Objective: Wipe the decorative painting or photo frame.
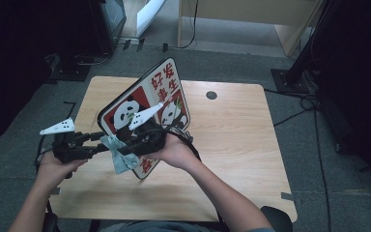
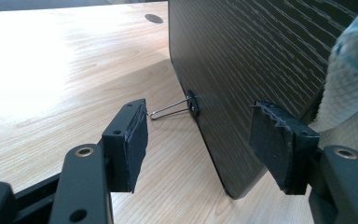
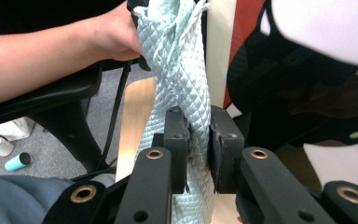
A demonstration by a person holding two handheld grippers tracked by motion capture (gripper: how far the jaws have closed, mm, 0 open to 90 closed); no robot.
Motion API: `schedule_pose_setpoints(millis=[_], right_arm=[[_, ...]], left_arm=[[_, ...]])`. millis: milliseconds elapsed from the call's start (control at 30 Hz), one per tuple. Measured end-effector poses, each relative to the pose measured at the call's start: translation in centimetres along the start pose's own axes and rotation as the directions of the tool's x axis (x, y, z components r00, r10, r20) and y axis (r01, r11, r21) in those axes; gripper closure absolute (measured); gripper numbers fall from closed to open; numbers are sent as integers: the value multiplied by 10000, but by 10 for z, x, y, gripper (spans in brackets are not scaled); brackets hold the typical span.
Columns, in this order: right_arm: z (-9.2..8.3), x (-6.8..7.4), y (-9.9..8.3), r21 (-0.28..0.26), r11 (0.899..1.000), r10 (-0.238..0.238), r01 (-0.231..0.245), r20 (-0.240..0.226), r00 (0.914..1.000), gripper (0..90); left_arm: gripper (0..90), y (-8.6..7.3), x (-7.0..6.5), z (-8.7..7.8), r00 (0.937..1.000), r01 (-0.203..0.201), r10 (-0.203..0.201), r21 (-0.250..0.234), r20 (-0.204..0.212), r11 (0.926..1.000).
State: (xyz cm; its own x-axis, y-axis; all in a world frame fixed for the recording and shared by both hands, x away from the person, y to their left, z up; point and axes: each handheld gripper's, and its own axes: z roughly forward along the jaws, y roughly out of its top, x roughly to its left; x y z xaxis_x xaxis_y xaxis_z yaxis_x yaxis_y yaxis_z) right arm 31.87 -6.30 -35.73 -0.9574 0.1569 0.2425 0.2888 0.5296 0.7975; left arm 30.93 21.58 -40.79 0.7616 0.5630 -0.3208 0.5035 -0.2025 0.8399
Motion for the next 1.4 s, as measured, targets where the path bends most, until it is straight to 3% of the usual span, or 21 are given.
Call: schedule_pose_setpoints(millis=[533,633,800,1100,1233,1400], right_arm=[[7,-6,-20,260,9995,162,-157,-196,9997,796],[9,-7,-25,202,9996,223,-218,-225,9995,795],[12,-8,-32,345,9991,245,-237,-247,9994,794],[18,-11,-46,546,9978,389,-375,-241,9990,794],[20,-12,-51,656,9968,468,-450,-257,9986,794],[22,-13,-56,759,9963,413,-396,-208,9989,793]], left_arm=[[386,-2,-3,-8,9999,106,-105,48,-132,9999],[418,-1,-5,-9,9996,288,-286,157,-86,9995],[446,0,-10,-13,9998,187,-186,112,-93,9998],[510,1,-18,-18,9993,372,-372,101,-49,9993],[548,4,-23,-21,9995,223,-220,94,-240,9997],[592,8,-33,-21,9999,-10,10,13,-104,10000]])
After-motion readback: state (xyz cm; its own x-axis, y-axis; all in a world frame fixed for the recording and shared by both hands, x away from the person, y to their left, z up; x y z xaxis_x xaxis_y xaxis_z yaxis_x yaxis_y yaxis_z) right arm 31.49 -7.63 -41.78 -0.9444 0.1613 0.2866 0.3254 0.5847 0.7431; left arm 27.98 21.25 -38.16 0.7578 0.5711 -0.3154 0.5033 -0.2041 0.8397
